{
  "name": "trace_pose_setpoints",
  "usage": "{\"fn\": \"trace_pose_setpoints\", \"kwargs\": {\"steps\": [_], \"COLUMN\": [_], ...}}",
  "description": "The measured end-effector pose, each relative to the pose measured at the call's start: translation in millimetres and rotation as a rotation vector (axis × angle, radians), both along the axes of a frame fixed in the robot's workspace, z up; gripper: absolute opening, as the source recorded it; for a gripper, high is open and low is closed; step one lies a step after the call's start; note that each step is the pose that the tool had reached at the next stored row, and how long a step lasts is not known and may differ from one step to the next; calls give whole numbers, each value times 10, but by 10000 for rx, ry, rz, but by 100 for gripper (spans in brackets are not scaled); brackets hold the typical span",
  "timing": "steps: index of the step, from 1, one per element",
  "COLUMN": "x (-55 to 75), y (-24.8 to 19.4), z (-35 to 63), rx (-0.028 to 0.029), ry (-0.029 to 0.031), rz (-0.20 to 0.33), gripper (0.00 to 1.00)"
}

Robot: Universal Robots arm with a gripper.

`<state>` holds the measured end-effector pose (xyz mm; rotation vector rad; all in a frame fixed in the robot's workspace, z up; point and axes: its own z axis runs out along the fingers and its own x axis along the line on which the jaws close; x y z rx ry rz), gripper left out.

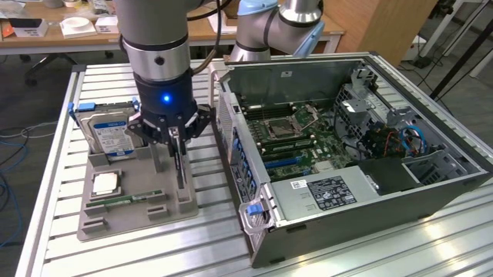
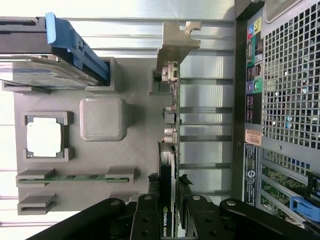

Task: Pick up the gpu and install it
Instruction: 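Pick up the gpu and move the gpu toward the slot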

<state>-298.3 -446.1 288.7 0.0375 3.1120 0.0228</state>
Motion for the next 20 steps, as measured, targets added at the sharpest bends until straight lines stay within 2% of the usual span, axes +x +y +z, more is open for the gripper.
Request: {"fn": "trace_pose_setpoints", "kwargs": {"steps": [20], "x": [0], "y": [0], "z": [64], "rx": [1], "ry": [0], "rz": [0], "gripper": [25]}}
